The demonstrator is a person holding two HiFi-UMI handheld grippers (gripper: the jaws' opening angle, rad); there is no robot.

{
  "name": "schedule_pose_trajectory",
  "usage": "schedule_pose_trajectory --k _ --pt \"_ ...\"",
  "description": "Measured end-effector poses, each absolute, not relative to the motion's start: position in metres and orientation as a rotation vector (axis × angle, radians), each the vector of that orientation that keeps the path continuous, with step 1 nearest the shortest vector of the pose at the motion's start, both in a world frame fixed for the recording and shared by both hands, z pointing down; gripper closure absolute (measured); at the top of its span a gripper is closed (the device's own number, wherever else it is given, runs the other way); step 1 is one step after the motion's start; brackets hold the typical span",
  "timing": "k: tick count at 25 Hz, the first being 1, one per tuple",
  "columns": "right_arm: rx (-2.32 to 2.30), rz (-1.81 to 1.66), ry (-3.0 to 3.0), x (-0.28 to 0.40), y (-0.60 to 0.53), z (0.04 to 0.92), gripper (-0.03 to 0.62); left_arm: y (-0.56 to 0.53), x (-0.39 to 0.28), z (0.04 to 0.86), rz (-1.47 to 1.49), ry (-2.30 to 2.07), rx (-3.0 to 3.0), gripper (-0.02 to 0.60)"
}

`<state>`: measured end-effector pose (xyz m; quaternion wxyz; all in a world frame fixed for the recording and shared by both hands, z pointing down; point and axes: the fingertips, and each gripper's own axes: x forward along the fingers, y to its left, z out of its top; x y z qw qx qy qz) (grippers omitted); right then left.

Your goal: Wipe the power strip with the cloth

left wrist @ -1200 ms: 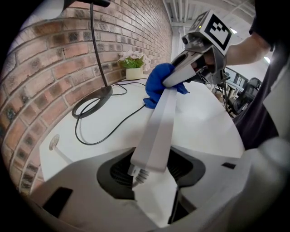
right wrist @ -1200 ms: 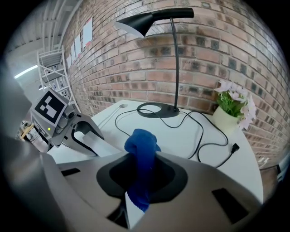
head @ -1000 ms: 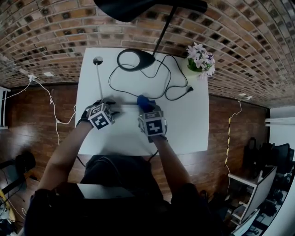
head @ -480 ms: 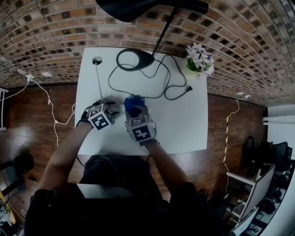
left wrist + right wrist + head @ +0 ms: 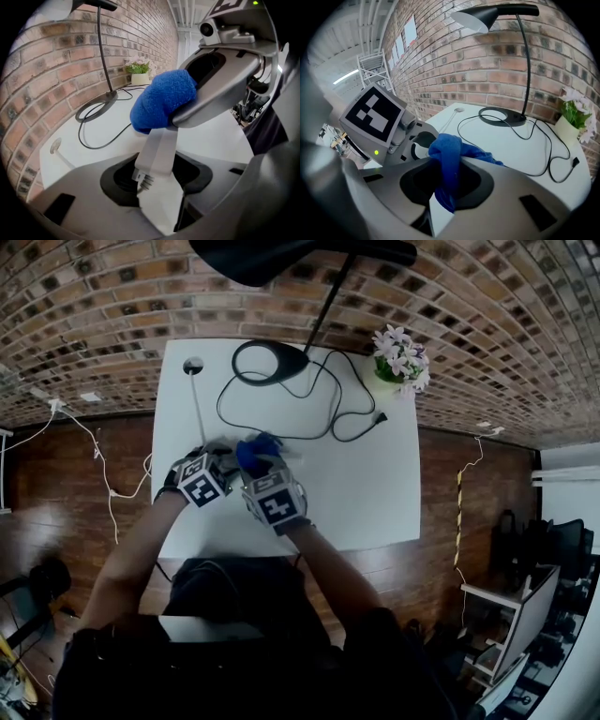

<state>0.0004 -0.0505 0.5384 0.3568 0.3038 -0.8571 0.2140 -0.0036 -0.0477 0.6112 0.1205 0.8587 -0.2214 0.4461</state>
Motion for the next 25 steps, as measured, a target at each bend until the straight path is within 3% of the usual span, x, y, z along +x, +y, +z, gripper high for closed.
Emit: schedule_pose_trajectory --k 7,15,20,25 --pt "0.605 0.601 -2.270 -0.032 -0.039 0.543 0.530 -0.048 -0.003 0.612 1.290 -0.656 2.508 0.370" --pt "0.419 1.023 -2.360 -0.042 -0.032 0.531 0.530 -0.048 -0.002 0.609 1.290 -0.654 2.513 0.369" --pt "0.415 1.221 -2.429 -0.025 -0.022 0.515 0.530 -0.049 -0.003 0.609 1.294 -0.667 2.519 0.368" --pt "0.565 1.088 -2.443 0.016 -0.030 0.516 0.530 -0.048 -0.003 0.609 1.312 -0.667 2.501 0.368"
